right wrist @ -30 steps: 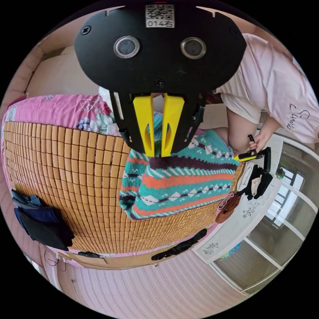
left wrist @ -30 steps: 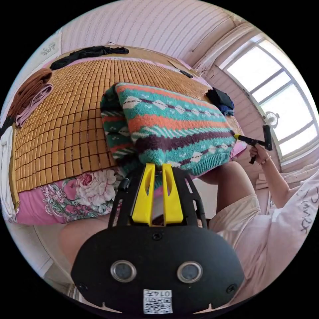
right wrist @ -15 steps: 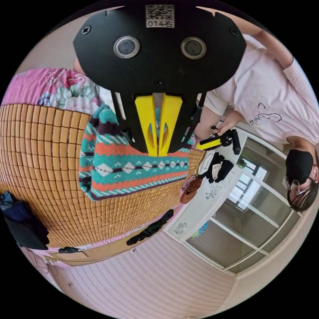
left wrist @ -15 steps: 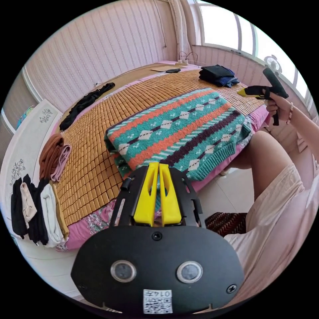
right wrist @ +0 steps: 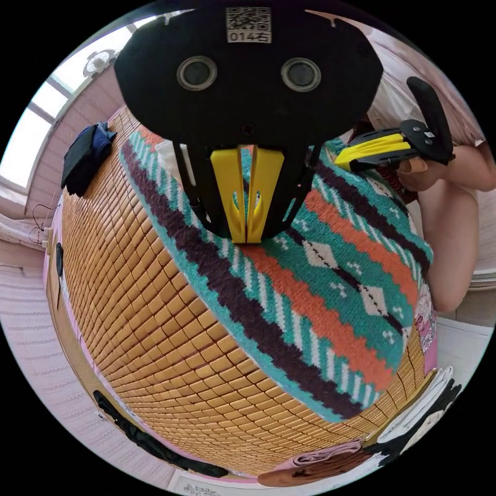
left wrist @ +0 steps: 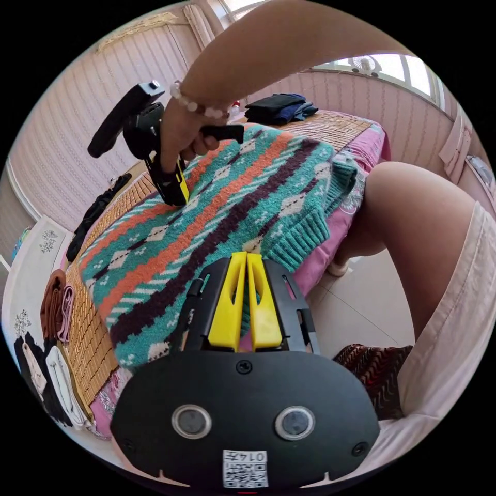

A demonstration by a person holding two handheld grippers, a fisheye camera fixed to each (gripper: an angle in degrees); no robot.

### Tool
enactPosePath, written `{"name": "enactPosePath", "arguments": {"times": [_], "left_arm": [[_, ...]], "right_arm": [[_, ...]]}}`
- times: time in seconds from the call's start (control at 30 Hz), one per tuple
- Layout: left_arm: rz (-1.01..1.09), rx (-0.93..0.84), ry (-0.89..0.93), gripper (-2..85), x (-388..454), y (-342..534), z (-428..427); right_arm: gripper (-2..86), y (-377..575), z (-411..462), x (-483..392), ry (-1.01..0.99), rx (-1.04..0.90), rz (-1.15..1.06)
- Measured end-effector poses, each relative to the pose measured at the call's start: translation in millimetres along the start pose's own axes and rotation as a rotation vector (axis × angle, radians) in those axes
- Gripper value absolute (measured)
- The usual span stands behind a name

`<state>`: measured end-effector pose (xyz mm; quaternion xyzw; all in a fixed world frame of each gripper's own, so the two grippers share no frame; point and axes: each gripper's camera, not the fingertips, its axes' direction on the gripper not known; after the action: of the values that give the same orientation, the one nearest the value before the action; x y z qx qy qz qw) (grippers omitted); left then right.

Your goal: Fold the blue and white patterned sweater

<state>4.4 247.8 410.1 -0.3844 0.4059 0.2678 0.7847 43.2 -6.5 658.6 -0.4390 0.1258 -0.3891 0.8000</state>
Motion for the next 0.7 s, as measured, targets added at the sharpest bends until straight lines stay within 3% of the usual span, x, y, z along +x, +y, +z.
{"name": "enactPosePath", "arguments": {"times": [0.23,0.37,0.43,0.5,0.6,0.7], "left_arm": [[-0.094,0.019,0.111,-1.0,-23,9,13],[-0.112,0.029,0.125,-1.0,-29,12,19],[-0.109,0.020,0.126,-1.0,-31,11,22],[-0.114,0.023,0.130,-1.0,-35,11,24],[-0.130,0.029,0.155,-1.0,-42,13,28],[-0.131,0.028,0.177,-1.0,-47,12,30]], "right_arm": [[-0.6,-31,-28,-8,-0.038,-0.100,-0.098],[-0.5,-53,-50,-8,0.163,-0.014,-0.041],[-0.5,-69,-16,-6,0.098,-0.124,-0.005],[-0.5,-82,-4,-10,0.180,-0.078,0.050],[-0.6,-91,6,-29,0.323,-0.111,-0.032],[-0.7,-81,6,-30,0.327,-0.066,-0.076]]}}
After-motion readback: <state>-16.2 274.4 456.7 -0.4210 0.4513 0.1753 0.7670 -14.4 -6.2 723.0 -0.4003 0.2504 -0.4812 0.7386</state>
